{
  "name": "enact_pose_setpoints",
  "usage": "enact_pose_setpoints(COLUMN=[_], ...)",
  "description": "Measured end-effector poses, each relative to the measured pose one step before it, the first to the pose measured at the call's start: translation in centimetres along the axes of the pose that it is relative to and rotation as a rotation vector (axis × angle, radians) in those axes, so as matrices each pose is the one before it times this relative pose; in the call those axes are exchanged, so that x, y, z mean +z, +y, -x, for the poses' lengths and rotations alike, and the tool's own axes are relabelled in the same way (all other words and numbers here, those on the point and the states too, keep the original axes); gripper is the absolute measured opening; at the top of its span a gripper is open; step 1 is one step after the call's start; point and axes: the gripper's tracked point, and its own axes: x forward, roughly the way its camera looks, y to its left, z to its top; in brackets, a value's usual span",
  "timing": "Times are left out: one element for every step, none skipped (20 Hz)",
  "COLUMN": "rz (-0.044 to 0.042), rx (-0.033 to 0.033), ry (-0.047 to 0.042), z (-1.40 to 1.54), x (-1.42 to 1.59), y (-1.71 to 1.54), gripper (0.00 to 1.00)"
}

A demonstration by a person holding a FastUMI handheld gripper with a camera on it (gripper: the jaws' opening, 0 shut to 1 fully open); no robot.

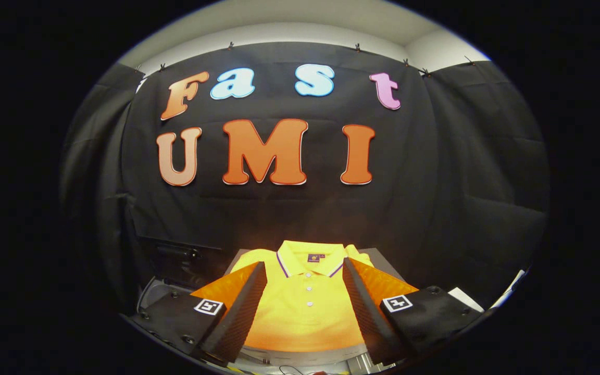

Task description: Put the clothes into the washing machine and then close the washing machine lid.

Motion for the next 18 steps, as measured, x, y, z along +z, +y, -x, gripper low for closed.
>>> enact_pose_setpoints(rz=[-0.00474, -0.00722, -0.00542, -0.00454, -0.00035, -0.00695, -0.00333, -0.00462, -0.00323, -0.00815, -0.01698, 0.00398, 0.01406, 0.00243, -0.01301, -0.00871, 0.00364, 0.00816], rx=[0.00388, 0.00393, 0.00220, 0.00024, 0.00239, -0.00385, -0.00246, -0.00573, -0.00802, 0.00897, 0.00205, -0.00329, -0.01097, -0.00639, 0.00386, -0.00585, -0.00220, 0.00047], ry=[0.02374, 0.02703, 0.02931, 0.03486, 0.04118, 0.03004, 0.03274, 0.02199, 0.03068, 0.02862, 0.02477, 0.01662, 0.01619, 0.01413, 0.01740, 0.00923, 0.00353, 0.00953], z=[-1.500, -1.483, -1.344, -1.261, -1.223, -1.052, -0.921, -0.938, -0.736, -0.661, -0.732, -0.590, -0.490, -0.262, -0.215, -0.038, -0.250, -0.005], x=[-0.506, -0.637, -0.788, -0.925, -1.140, -0.790, -0.530, -0.363, -0.632, -0.573, -0.414, -0.331, -0.333, -0.246, -0.235, -0.138, 0.022, -0.099], y=[-0.108, -0.162, -0.276, -0.311, -0.253, -0.318, -0.129, -0.164, -0.241, 0.107, 0.035, -0.104, -0.134, -0.151, 0.122, -0.042, -0.250, -0.009], gripper=[0.95, 0.95, 0.96, 0.96, 0.95, 0.95, 0.96, 0.96, 0.96, 0.96, 0.96, 0.96, 0.96, 0.96, 0.96, 0.96, 0.96, 0.96])
